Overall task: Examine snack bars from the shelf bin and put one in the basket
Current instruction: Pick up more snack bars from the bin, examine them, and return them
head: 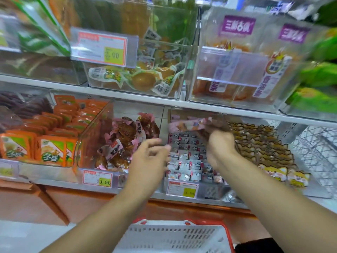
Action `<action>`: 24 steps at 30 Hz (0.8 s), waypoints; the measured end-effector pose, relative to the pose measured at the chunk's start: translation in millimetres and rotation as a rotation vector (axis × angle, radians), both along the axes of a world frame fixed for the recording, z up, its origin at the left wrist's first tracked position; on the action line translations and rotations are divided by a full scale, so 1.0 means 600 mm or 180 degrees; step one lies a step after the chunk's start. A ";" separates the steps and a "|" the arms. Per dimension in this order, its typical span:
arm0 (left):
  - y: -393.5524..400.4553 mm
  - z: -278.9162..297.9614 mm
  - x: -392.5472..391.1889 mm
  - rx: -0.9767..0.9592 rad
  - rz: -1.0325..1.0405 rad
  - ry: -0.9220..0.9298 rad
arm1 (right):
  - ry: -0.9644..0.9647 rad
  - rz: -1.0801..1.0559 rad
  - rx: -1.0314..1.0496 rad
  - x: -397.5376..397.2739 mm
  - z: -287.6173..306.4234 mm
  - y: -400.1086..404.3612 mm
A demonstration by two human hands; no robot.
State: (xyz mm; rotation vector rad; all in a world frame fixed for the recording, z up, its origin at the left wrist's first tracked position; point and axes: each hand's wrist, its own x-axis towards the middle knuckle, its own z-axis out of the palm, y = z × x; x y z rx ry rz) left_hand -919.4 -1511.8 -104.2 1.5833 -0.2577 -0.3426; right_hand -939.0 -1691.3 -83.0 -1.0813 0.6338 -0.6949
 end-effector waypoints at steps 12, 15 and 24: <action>0.041 -0.024 0.021 -0.0606 0.0065 0.0746 | -0.0257 0.1422 0.1124 -0.115 -0.010 0.037; 0.037 -0.029 0.027 -0.0804 0.0100 0.0886 | -0.0242 0.1397 0.1101 -0.116 -0.018 0.033; 0.014 -0.024 0.024 -0.1117 0.0034 0.0889 | -0.0108 0.0942 0.0748 -0.119 -0.030 0.025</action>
